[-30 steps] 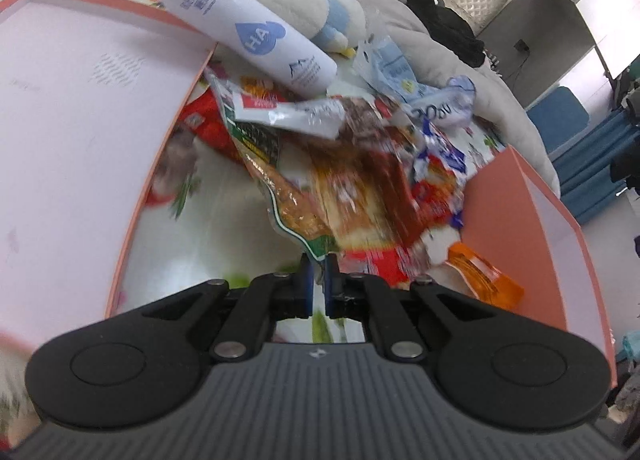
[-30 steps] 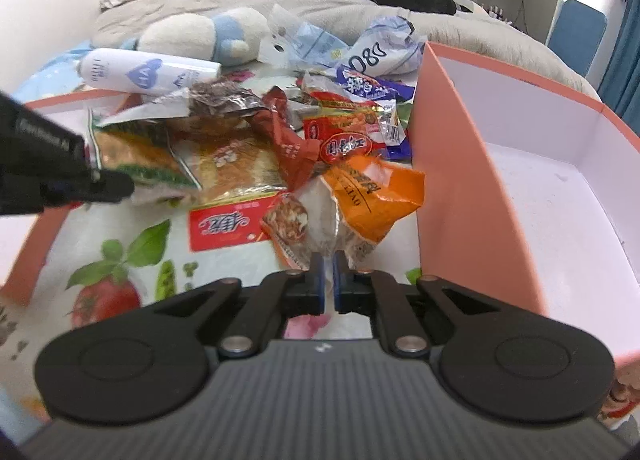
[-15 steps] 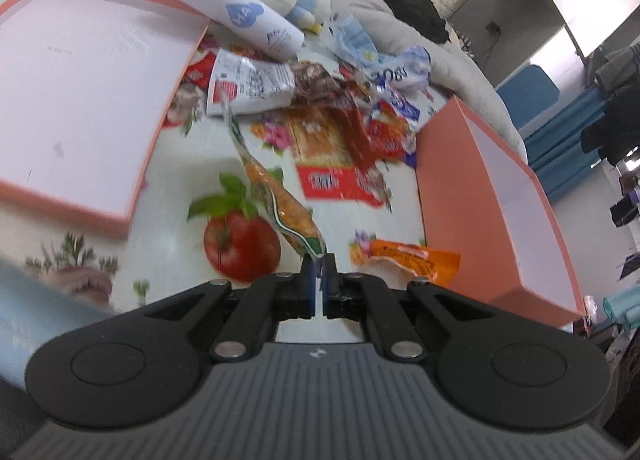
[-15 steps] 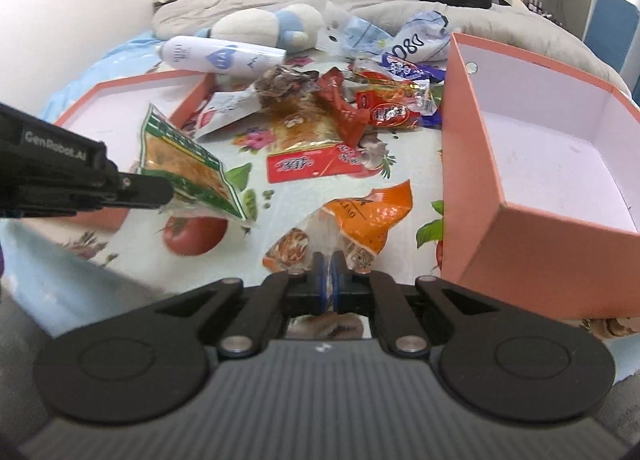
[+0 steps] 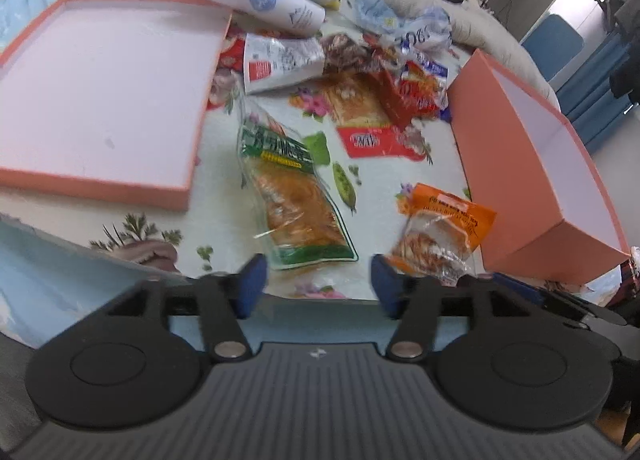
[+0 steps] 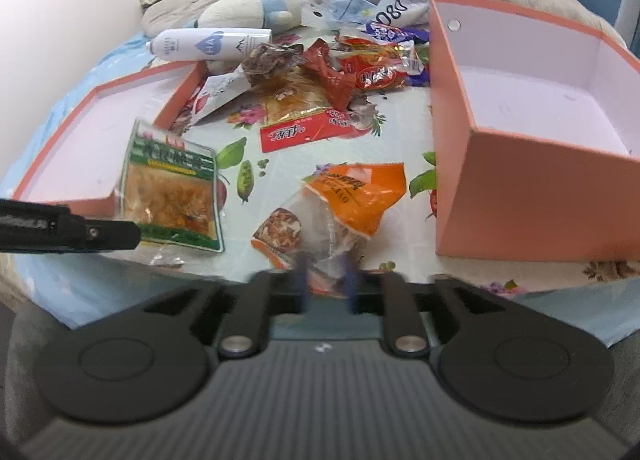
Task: Organize snacks
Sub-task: 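Close the right gripper on the orange packet while the left gripper reaches the green pack, then close the left gripper on the green pickled-bean pack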
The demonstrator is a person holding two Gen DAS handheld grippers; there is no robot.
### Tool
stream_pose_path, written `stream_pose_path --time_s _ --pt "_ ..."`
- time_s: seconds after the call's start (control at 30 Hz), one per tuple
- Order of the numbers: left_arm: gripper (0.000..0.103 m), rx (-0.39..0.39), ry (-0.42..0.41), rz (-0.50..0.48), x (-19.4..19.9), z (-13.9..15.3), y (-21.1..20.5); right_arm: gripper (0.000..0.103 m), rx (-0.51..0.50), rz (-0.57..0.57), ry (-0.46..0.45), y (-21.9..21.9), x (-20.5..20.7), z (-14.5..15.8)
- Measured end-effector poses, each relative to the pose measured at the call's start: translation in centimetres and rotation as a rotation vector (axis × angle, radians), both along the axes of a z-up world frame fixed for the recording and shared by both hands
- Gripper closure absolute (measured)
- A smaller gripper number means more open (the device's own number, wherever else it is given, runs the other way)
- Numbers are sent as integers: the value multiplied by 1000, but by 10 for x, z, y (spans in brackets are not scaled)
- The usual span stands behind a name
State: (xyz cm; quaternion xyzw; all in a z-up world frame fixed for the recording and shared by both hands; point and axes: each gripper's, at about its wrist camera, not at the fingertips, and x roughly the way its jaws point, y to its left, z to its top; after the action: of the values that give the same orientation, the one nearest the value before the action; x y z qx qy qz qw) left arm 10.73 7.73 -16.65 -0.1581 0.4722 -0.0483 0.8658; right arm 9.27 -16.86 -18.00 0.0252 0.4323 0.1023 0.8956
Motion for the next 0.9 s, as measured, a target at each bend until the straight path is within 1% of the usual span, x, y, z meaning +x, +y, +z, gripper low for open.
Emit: stream_pose_path --time_s 0.03,0.07,0.1,0.13,0.2,0.3,0.43,0.53,0.7,0.8,0.9 --pt "34 -1 -2 0 1 1 1 44 12 -3 -10 -1 -1 0" --pt "30 -5 -1 1 3 2 2 42 18 -7 -15 -2 -1 1" --pt "29 -6 0 3 4 2 3 37 23 -13 -18 -3 0 0" --pt "29 -1 2 11 7 2 4 29 31 -21 -20 -3 0 0" --pt "28 15 1 29 13 3 6 19 42 -36 -24 -4 2 -1" --pt "28 21 -4 28 22 4 3 19 40 -41 -18 -4 7 -3" --pt "27 37 -11 10 38 5 -5 19 47 -47 -40 1 10 -1" --pt "16 64 -10 11 54 4 -11 19 29 -68 -68 8 13 -2" --pt "15 110 25 0 87 -5 -21 19 -7 -111 -78 16 28 -13" --pt "15 114 64 -1 104 -15 -24 19 -22 -134 -60 17 36 -20" --pt "15 162 88 -3 116 -26 -28 19 -17 -137 -51 17 39 -24"
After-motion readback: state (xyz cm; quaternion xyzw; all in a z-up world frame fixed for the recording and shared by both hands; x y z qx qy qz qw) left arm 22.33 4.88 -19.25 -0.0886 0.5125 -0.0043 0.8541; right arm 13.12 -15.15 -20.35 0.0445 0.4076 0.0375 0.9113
